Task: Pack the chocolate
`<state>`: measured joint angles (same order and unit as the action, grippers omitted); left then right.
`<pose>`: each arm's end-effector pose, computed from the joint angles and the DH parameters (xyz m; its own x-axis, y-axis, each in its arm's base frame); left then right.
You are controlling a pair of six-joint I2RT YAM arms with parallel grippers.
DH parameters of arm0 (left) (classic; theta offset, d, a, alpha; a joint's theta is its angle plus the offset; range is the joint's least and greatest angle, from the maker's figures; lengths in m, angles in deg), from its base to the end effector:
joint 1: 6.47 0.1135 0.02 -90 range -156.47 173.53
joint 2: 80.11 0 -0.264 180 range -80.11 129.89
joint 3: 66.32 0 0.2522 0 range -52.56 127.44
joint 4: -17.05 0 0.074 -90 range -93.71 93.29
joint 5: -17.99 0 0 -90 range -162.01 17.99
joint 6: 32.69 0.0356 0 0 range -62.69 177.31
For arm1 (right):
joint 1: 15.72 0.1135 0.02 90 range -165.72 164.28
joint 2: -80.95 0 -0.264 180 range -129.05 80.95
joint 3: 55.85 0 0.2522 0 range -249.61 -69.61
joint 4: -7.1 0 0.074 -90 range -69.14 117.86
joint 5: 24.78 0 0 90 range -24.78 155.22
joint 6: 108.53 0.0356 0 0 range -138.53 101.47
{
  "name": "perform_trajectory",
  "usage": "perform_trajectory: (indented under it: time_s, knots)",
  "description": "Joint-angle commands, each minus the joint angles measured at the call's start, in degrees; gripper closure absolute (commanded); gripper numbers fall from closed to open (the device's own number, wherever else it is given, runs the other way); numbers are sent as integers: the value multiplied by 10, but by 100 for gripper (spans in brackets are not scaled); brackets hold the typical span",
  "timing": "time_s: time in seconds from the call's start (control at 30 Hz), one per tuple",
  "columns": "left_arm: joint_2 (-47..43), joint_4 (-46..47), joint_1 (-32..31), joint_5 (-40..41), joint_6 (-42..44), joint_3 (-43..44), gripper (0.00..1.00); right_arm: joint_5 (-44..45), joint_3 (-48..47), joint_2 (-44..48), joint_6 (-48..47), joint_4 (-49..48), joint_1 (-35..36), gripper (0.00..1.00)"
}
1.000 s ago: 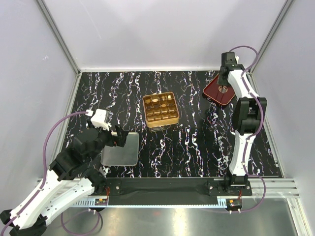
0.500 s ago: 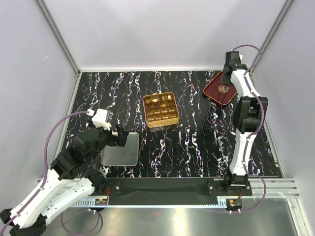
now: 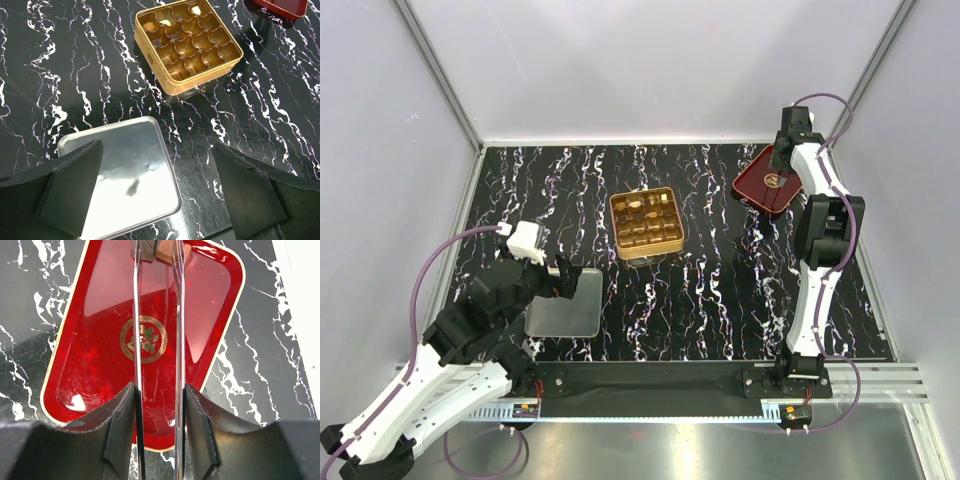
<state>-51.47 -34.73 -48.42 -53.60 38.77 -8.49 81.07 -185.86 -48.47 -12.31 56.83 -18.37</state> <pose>0.0878 -0.0638 0.3216 -0.4036 -0.0429 -0.9139 0.3049 0.9355 -0.1786 0.5096 -0.0333 0.2382 -0.7269 0.1380 -0.6727 0.3035 0.9433 -0.1345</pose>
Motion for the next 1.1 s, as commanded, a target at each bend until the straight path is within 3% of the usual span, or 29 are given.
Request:
perform_trajectory:
  time_s: [0.0,1.07]
  knots:
    - [9,12,-3,6,-2,0,1,-6,-6,24,0,-29,2,52]
    - [12,14,-3,1,-2,-1,1,-27,-14,4,-1,-36,2,53]
